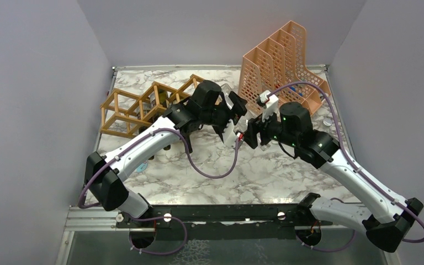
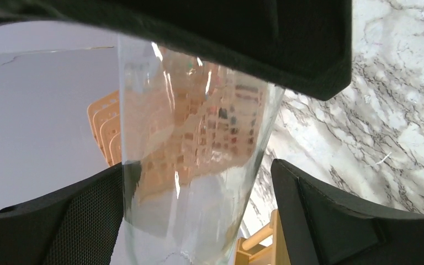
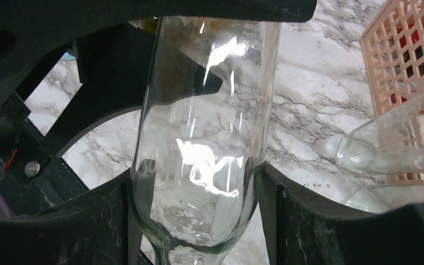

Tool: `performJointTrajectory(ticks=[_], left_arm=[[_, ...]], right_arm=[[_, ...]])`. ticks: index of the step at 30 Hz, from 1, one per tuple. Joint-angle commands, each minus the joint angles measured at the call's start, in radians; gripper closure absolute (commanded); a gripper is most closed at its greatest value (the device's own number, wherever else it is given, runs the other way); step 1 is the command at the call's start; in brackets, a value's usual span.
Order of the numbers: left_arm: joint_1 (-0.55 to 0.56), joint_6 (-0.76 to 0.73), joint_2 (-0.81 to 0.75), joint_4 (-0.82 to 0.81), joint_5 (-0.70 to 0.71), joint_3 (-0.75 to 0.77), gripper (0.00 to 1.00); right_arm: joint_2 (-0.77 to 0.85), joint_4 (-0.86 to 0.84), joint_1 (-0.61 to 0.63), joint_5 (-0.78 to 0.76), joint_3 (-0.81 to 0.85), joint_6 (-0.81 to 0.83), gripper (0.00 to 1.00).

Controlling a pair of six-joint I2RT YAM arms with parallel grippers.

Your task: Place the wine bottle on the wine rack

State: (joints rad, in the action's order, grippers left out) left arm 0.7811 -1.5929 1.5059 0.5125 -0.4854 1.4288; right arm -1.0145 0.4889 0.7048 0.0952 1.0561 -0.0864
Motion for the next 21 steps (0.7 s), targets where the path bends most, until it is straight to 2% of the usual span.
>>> performJointTrajectory(ticks=[1, 6, 11, 14, 16, 18, 21], left_arm=[[0.001, 0.039, -0.095, -0.081, 0.045, -0.069, 0.01], [-0.002, 0.119, -0.17, -0.193, 0.074, -0.148, 0.01], [-0.003, 0.377, -0.27, -0.333, 0.125, -0.218, 0.01], [-0.003, 0.645, -0.337, -0.438, 0.203, -0.262, 0.01], [-0.004, 0.951, -0.38, -0.572, 0.381, -0.308, 0.01], [-0.004, 1.193, -0.399, -0.571, 0.575, -0.287, 0.01], [-0.005, 1.338, -0.419, -0.522, 0.689, -0.264, 0.01]], right_arm=[[0.058, -0.11, -0.002, -0.038, -0.011, -0.059, 0.95], [0.064, -0.098, -0.003, -0.04, -0.043, -0.093, 0.95], [0.061, -0.122, -0.002, -0.02, -0.09, -0.128, 0.95], [0.043, -0.139, -0.002, 0.019, -0.107, -0.134, 0.95], [0.026, -0.158, -0.003, 0.068, -0.119, -0.136, 0.95], [0.006, -0.184, -0.002, 0.125, -0.135, -0.143, 0.95], [-0.021, -0.24, -0.001, 0.191, -0.166, -0.168, 0.96]])
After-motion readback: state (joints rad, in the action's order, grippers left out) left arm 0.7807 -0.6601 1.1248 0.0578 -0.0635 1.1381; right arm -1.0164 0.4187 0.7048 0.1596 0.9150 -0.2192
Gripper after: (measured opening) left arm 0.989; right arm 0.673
